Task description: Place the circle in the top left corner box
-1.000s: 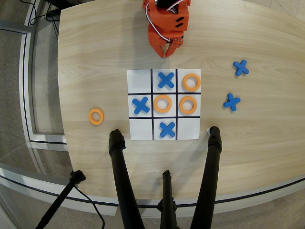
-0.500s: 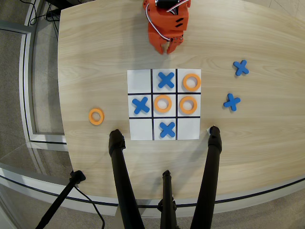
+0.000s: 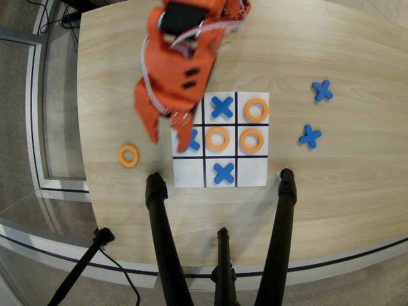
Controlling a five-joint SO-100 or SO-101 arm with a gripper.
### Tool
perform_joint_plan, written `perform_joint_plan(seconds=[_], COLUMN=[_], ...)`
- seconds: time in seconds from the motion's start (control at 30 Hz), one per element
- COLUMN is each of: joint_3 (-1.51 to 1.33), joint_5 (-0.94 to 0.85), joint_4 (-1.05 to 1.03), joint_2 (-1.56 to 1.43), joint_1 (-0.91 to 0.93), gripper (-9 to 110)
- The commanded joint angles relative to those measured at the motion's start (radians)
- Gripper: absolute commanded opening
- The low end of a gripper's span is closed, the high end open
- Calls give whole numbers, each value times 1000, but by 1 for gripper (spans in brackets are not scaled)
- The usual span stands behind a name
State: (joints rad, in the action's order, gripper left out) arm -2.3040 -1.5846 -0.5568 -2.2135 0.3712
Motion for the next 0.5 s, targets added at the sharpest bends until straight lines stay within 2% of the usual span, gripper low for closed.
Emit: perform_joint_plan(seconds=[0.0,0.1,0.47], joint_3=[103,181,471], joint_5=[-25,-66,-141], joint_4=[219,302,272], joint_2=[244,416,775], joint_1=[67,118,218], gripper=[16,16,16])
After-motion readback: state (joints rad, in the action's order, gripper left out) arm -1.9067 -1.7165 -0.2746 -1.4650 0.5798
